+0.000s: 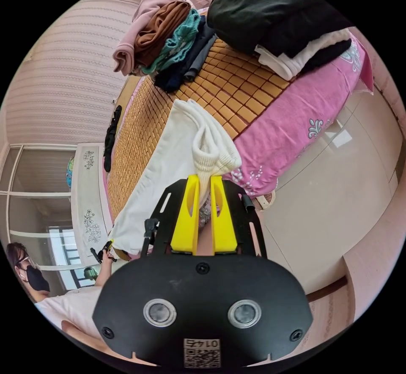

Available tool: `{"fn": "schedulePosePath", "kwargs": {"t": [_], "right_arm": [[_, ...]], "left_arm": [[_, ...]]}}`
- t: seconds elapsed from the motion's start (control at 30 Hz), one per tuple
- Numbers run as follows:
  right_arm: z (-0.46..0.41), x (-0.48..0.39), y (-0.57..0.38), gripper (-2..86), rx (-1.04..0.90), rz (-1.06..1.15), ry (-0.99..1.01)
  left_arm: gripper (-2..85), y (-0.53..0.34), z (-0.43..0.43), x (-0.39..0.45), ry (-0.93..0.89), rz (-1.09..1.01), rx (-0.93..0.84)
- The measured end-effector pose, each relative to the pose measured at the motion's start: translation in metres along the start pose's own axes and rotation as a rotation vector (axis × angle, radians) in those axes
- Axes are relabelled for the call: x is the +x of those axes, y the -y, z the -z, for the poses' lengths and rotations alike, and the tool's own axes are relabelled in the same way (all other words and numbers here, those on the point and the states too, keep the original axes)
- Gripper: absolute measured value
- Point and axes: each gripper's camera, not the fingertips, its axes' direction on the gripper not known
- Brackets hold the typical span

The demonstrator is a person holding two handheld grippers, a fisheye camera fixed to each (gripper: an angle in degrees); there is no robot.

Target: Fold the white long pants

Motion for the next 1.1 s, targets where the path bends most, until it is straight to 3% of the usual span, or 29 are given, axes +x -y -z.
{"fn": "schedulePosePath", "kwargs": {"t": [0.17, 0.27, 0.43, 0.53, 0.63, 0.7, 0.77, 0.9, 1.0, 1.1], "right_arm": [[-0.094, 0.015, -0.018, 5.7, -0.02, -0.071, -0.09], [-0.113, 0.031, -0.037, 5.6, 0.034, -0.105, -0.085], [-0.128, 0.011, -0.074, 0.8, 0.137, -0.007, -0.345], [-0.191, -0.054, -0.088, 0.1, 0.06, 0.246, -0.386], [-0.314, -0.155, -0.117, -0.2, -0.131, 0.577, -0.352], [-0.438, -0.246, -0.164, -0.3, -0.364, 0.866, -0.281], [-0.519, -0.307, -0.208, -0.3, -0.446, 1.046, -0.324], [-0.649, -0.396, -0.272, -0.5, -0.475, 1.256, -0.474], [-0.733, -0.399, -0.299, -0.8, -0.531, 1.311, -0.693], [-0.768, -0.402, -0.327, -0.9, -0.53, 1.432, -0.806]], "left_arm": [[9.8, -0.012, -0.031, 0.0, 0.099, 0.009, -0.094], [10.9, -0.019, -0.023, 0.002, 0.142, -0.035, -0.055], [7.8, -0.05, 0.039, 0.007, 0.178, -0.176, 0.118], [4.8, -0.085, 0.058, 0.043, 0.089, -0.38, 0.154], [0.2, -0.131, 0.042, 0.109, -0.122, -0.575, 0.111], [-0.5, -0.164, 0.02, 0.159, -0.254, -0.671, 0.063], [-0.8, -0.198, -0.004, 0.21, -0.339, -0.757, 0.033], [-1.0, -0.249, -0.043, 0.289, -0.308, -0.868, -0.017], [-1.0, -0.273, -0.08, 0.313, -0.131, -1.023, -0.085], [-1.0, -0.294, -0.09, 0.312, -0.095, -1.117, 0.035]]}}
